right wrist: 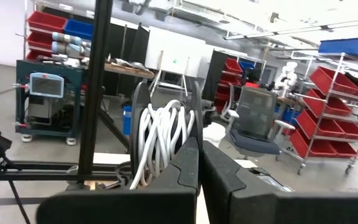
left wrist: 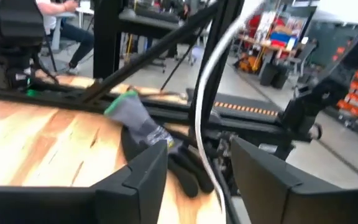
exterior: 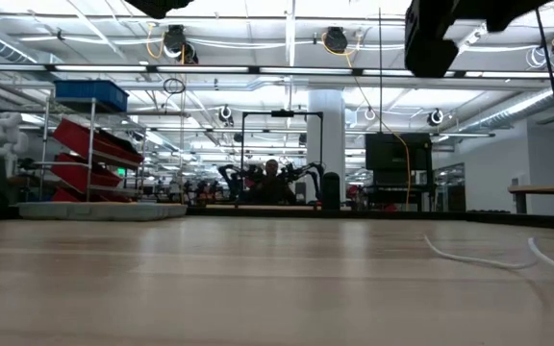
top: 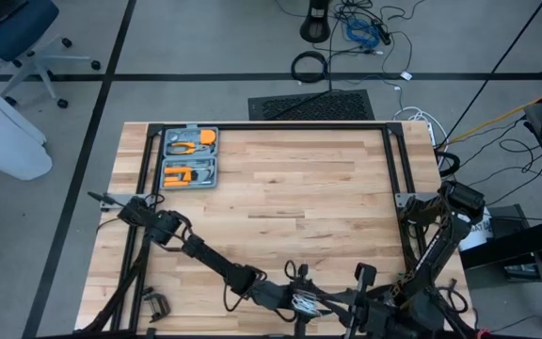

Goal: Coil cords
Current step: Coil the white wire on the spool

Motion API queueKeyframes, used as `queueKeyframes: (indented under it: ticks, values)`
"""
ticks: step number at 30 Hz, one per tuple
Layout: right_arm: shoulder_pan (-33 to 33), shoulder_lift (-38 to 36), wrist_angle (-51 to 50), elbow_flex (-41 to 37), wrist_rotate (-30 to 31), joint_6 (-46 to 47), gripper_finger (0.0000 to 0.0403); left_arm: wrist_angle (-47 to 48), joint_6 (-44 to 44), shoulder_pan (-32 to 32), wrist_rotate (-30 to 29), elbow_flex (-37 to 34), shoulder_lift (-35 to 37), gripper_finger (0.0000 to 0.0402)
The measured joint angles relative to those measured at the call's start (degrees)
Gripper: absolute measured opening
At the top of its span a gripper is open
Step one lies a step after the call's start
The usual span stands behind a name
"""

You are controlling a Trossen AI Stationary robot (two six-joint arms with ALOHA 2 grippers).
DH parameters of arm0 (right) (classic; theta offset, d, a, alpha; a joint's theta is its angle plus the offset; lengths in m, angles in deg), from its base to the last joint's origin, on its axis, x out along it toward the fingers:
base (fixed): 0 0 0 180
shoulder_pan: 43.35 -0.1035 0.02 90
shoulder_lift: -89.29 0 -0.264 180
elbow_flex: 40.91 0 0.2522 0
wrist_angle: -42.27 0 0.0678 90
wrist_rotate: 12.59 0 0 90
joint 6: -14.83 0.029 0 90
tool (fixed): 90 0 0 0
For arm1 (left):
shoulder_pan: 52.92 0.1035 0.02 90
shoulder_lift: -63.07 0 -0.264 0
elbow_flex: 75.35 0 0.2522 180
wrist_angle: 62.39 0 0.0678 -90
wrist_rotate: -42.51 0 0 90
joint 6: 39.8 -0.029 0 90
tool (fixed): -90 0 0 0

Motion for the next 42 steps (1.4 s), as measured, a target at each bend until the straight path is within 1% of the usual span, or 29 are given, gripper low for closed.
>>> queueKeyframes:
  ticks: [6, 10, 12, 15, 18, 21, 24, 25, 29, 34, 37, 42]
  values:
    - [0.7, 0.0, -0.6, 0.0, -0.2, 0.9, 0.0000, -3.0, 0.0, 0.4, 0.0, 0.0, 0.0, 0.0194]
    - [1.0, 0.0, -1.1, 0.0, -1.3, 1.8, 0.0000, -3.4, -0.4, 0.4, 0.1, 0.0, 0.0, 0.0193]
    - [1.1, 0.0, -1.2, 0.0, -1.3, 1.9, 0.0000, -3.4, -0.6, 0.4, 0.1, 0.0, 0.0, 0.0186]
    - [1.1, 0.0, -1.5, 0.0, -1.3, 1.9, 0.0000, -3.8, -2.9, 0.4, 0.0, 0.0, 0.0, 0.0159]
    - [1.1, 0.0, -1.6, 0.0, -1.3, 1.9, 0.0000, -3.8, -3.1, 0.4, 0.1, 0.0, 0.0, 0.0120]
    - [1.1, 0.0, -1.8, 0.0, -1.3, 2.3, 0.0000, -4.2, -3.1, 0.4, 0.4, 0.0, 0.0, 0.0077]
    - [1.1, 0.0, -2.8, 0.0, -1.1, 3.4, 0.0000, -4.0, -3.1, 0.4, 0.4, 0.0, 0.0, 0.0024]
    - [1.1, 0.0, -3.0, 0.0, -1.0, 3.5, 0.0000, -3.9, -3.1, 0.4, 0.4, 0.0, 0.0, 0.0013]
    - [1.0, 0.0, -3.6, 0.0, -1.0, 4.6, 0.0000, -3.7, -3.5, 0.2, -2.3, 0.0, 0.0, 0.0007]
    - [0.8, 0.0, -3.8, 0.0, -0.9, 4.7, 0.0000, -3.2, -3.5, -0.1, -2.7, 0.0, 0.6, 0.0003]
    - [0.2, 0.0, -3.8, 0.0, -0.9, 4.7, 0.0000, 2.5, -3.4, -1.0, -5.9, 0.0, 2.0, 0.0003]
    - [-2.0, 0.0, -5.2, 0.0, -0.8, 6.5, 0.0000, 18.3, -3.4, -3.6, -16.0, 0.0, 7.1, 0.0002]
